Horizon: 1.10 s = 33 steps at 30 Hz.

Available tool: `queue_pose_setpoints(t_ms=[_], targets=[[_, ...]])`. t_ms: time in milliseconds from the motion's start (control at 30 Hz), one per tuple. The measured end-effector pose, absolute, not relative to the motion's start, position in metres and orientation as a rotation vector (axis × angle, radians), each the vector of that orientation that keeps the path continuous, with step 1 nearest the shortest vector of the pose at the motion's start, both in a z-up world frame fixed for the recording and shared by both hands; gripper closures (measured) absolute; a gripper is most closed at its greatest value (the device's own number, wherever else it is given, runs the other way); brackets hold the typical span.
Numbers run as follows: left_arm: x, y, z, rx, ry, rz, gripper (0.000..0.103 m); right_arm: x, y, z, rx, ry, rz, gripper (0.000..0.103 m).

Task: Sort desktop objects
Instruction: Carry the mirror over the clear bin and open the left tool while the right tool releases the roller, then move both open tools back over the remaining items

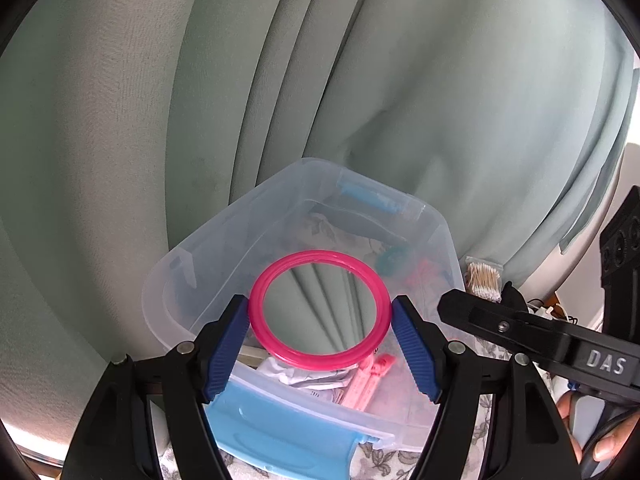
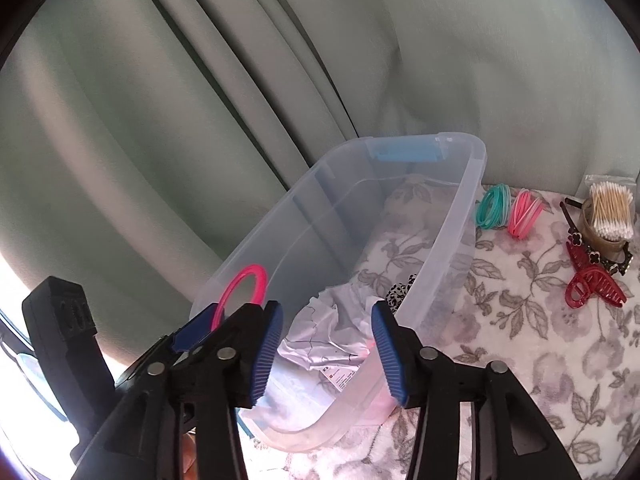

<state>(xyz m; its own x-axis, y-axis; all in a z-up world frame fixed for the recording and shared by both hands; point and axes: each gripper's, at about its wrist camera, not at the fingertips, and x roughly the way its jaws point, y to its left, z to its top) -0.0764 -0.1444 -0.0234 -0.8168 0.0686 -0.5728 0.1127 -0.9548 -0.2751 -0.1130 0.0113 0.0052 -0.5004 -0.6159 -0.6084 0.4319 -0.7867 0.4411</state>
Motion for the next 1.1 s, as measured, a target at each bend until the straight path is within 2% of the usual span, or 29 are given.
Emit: queue_pose_setpoints(t_ms=[67,633,1100], targets=[[-0.077,-0.142,-0.023,0.952,0.46,-2.93,0.029,-0.111,0.013,0.007,1.044,-0.303,-2.278,0.047],[-0.049,-0.114,0.002,0.899,0.394,-2.97,0.029,-0.08,0.044,0.027,0.977,-0.34,-2.306,0.047],[-0.019,-0.037,0.031,0.882,0.237,-3.12,0.029,-0.029,0.118,0.041,0.889,-0.448,-2.415,0.045]])
